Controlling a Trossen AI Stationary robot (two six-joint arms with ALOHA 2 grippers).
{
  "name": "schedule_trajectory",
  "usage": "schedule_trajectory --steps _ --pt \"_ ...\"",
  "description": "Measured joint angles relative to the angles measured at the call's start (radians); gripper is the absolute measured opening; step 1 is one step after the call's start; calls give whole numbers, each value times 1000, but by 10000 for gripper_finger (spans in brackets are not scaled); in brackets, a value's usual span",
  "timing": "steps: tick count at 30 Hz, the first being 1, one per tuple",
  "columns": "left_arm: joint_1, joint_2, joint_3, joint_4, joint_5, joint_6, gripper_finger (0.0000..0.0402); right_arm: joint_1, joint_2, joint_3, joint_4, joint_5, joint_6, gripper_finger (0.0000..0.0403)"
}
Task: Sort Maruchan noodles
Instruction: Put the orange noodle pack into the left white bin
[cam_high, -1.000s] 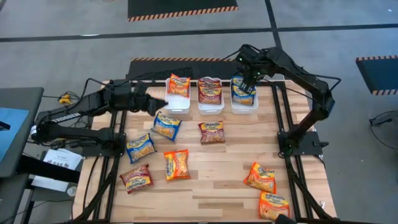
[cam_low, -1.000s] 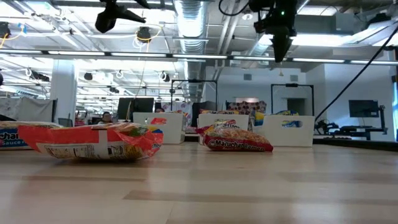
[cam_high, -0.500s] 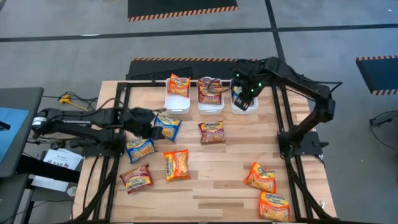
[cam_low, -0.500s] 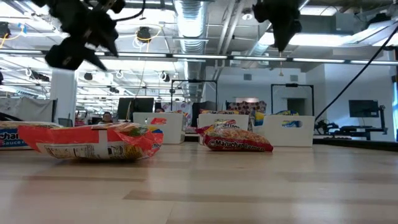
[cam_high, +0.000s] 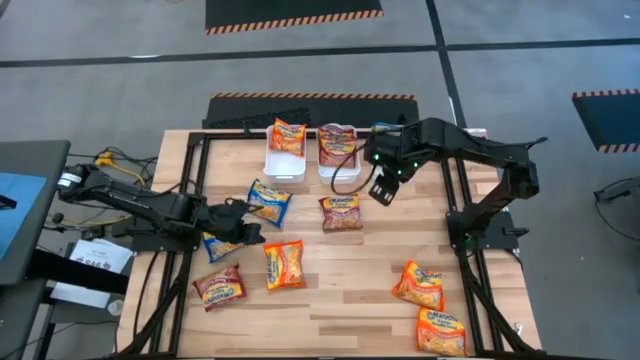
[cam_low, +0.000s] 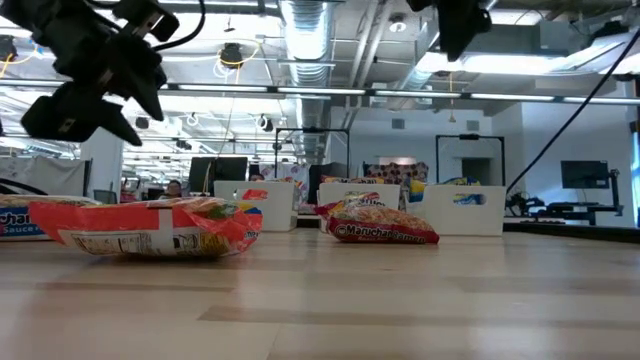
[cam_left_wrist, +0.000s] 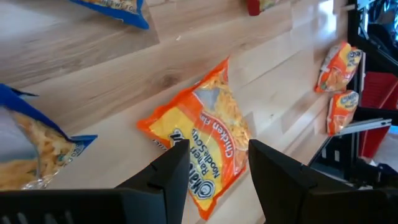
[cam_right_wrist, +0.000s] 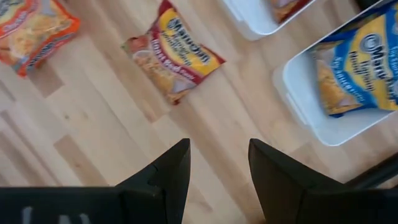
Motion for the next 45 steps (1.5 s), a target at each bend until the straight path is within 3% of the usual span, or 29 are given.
schedule_trajectory --steps 8,17,31,38,45 --pt "-107 34 -10 23 -68 -58 149 116 0 0 33 2 117 187" --pt "-187 221 -10 149 -89 -119 149 210 1 0 91 3 187 187" --pt "-212 455 -10 276 -73 -238 149 273 1 0 156 6 208 187" --pt "-211 569 -9 430 -65 -220 149 282 1 0 160 9 223 187" --pt "-208 621 -8 497 -74 -239 149 281 1 0 175 33 234 187"
